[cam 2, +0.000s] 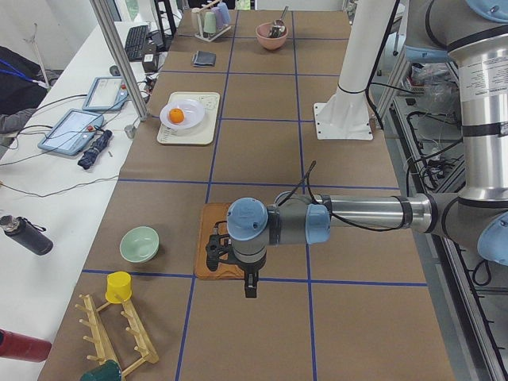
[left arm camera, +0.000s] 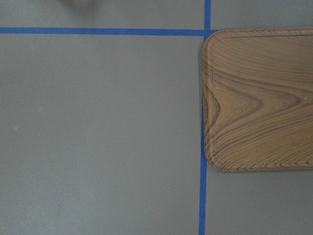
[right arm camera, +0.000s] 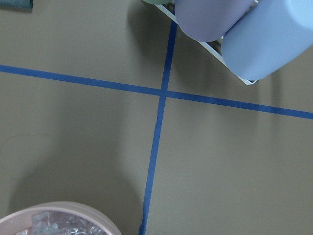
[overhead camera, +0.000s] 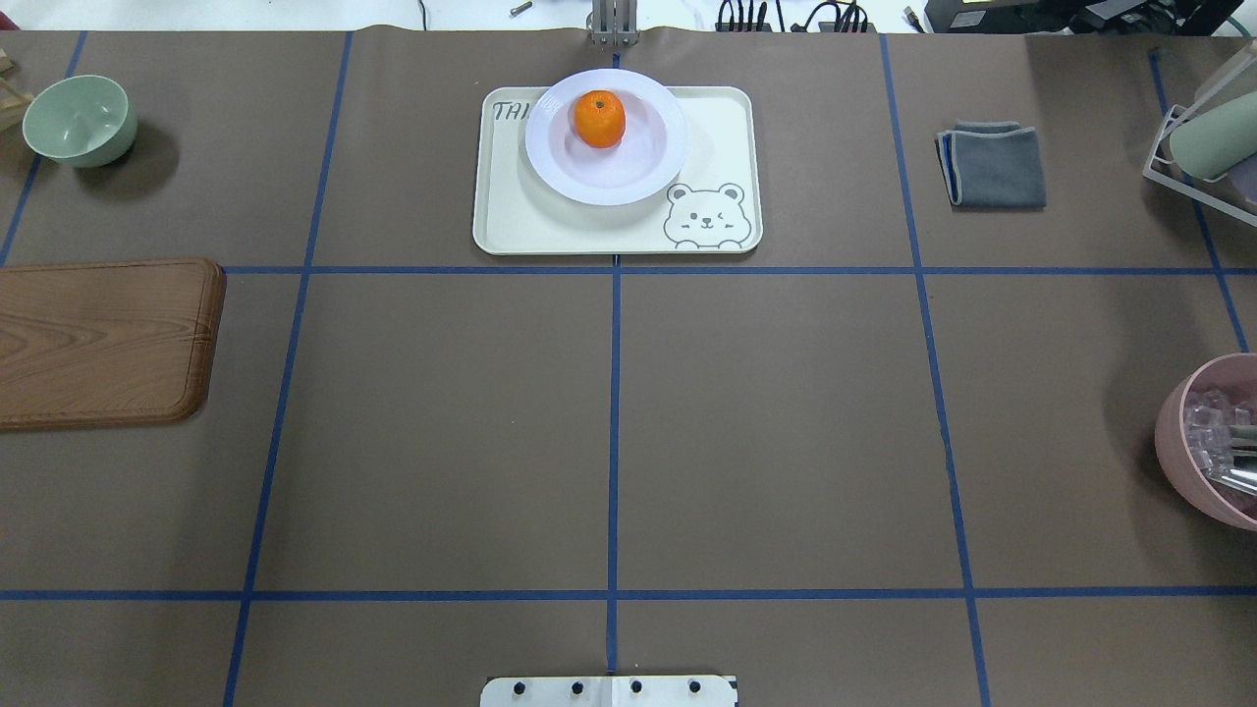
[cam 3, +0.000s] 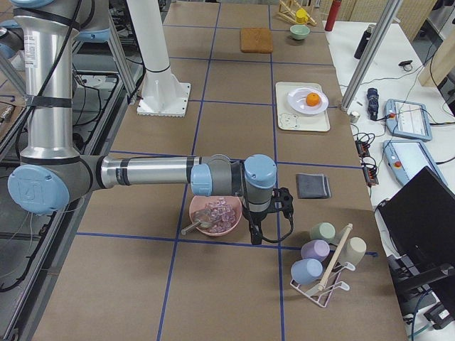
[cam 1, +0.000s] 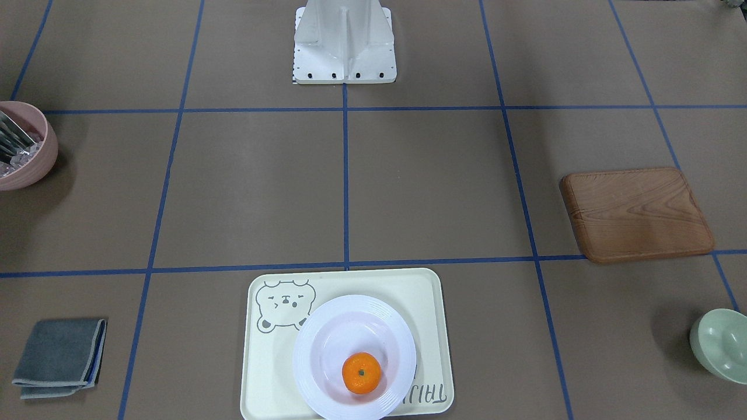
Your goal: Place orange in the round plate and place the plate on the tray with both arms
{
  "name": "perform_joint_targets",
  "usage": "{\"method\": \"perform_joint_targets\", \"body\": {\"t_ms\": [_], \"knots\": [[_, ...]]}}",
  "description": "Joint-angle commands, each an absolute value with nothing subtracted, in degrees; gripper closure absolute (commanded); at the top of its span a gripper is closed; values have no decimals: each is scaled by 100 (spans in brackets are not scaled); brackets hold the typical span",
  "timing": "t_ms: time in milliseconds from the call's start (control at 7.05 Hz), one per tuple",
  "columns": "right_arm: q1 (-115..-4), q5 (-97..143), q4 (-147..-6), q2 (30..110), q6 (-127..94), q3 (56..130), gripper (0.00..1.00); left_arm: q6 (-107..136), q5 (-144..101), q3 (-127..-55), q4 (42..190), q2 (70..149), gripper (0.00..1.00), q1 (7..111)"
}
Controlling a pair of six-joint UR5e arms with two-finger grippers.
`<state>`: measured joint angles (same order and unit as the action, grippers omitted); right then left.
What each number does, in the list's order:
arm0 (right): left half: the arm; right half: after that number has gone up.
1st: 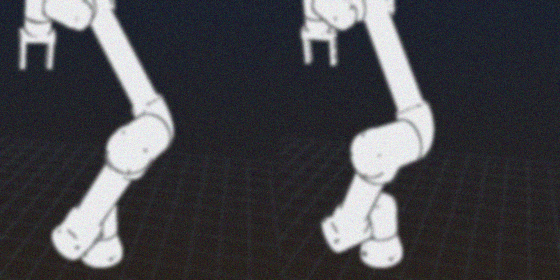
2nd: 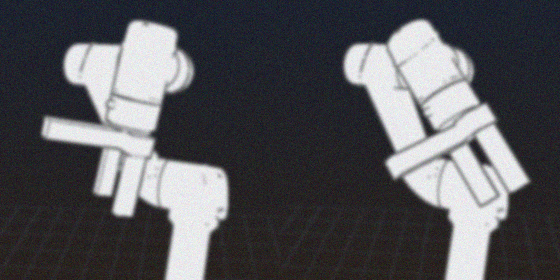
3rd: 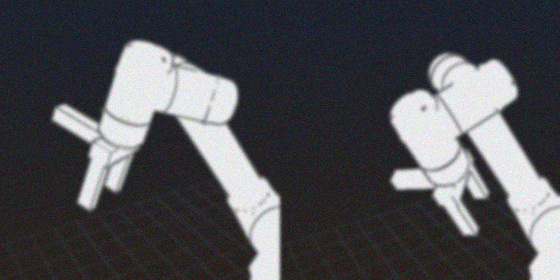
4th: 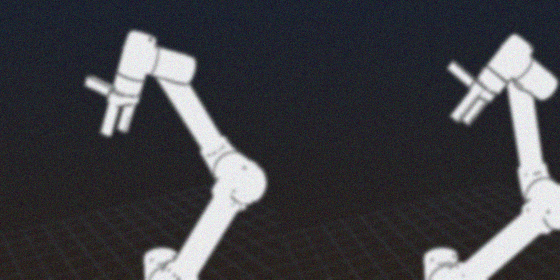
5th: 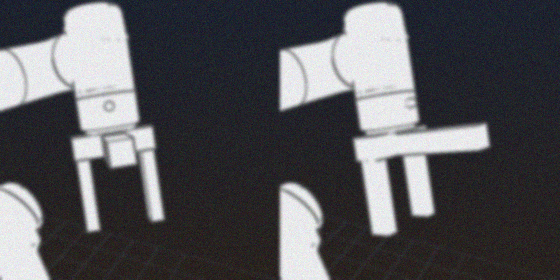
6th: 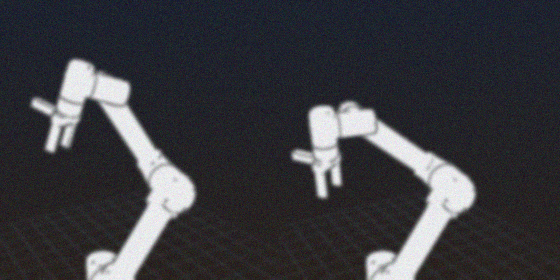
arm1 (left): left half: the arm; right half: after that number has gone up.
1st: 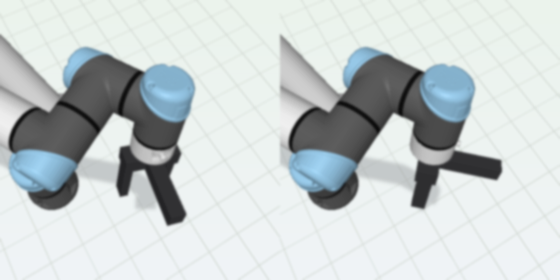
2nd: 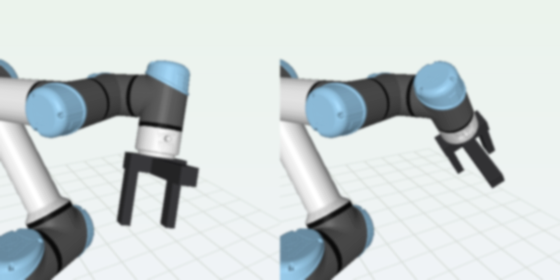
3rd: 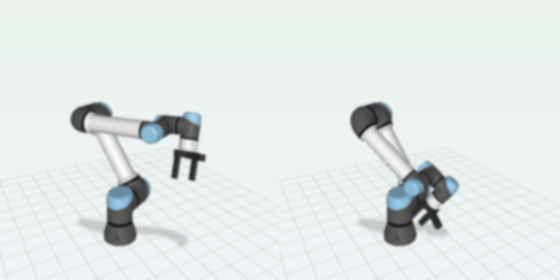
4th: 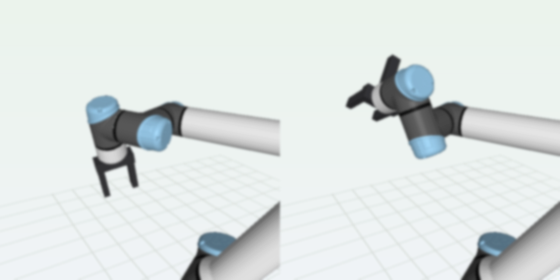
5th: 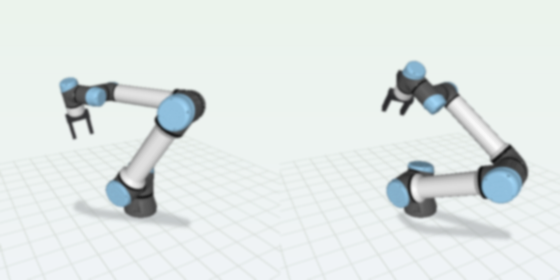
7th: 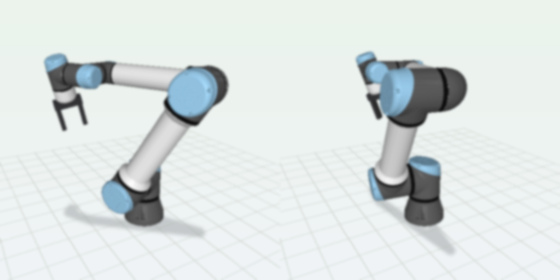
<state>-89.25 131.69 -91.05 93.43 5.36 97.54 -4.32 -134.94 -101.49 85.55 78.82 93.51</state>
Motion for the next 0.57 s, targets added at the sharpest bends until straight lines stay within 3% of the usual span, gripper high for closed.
{"method": "perform_joint_targets", "body": {"t_ms": [0, 426], "knots": [[-8921, 13166, -9105, 9343, 536, 9756, 0, -439, -13491, -10143, 8552, 7875, 1, 9352], [-8921, 13175, -9105, 9351, 545, 9721, 0, -431, -13500, -10160, 8552, 7875, 1, 9352]]}}
